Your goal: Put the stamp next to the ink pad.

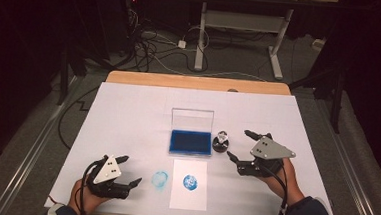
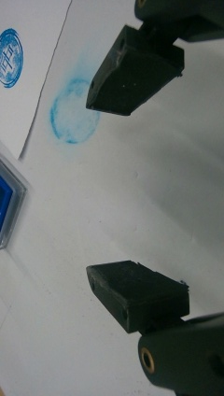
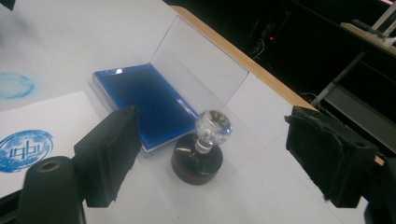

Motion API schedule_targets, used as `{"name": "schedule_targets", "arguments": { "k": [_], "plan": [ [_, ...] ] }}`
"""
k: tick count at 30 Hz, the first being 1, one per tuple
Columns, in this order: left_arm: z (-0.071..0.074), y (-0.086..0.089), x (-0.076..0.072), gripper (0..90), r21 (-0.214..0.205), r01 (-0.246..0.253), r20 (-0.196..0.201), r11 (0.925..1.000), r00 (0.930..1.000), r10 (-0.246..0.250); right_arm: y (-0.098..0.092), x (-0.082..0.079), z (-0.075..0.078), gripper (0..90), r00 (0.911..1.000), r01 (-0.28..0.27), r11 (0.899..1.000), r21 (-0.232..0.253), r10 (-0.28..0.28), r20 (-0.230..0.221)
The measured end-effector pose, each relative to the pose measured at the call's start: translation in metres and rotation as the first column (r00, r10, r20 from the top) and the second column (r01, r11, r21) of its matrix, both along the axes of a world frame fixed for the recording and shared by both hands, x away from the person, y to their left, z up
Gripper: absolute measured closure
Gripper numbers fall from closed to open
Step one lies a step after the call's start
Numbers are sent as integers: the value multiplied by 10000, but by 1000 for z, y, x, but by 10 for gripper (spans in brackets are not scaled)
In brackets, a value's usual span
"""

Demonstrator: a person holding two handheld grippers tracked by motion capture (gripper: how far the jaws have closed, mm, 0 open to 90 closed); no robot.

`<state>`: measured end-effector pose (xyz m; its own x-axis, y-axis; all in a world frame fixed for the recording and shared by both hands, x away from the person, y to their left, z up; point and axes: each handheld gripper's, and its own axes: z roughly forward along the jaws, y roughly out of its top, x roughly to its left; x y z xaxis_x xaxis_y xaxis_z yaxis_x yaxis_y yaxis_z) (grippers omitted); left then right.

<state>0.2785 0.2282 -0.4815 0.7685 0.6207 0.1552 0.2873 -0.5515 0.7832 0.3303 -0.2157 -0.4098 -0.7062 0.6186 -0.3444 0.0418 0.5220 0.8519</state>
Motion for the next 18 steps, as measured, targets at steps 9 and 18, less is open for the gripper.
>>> {"name": "schedule_targets", "arguments": {
  "k": [9,18],
  "plan": [
    [1,-1,1,169,-43,54,40,10000,10000,-54,-15,-16,-10,180,10000,2,9997,263,1,-89],
    [1,-3,2,169,-4,110,80,9999,9999,-110,-30,-27,-26,180,10000,-16,10000,57,16,36]
  ]
}}
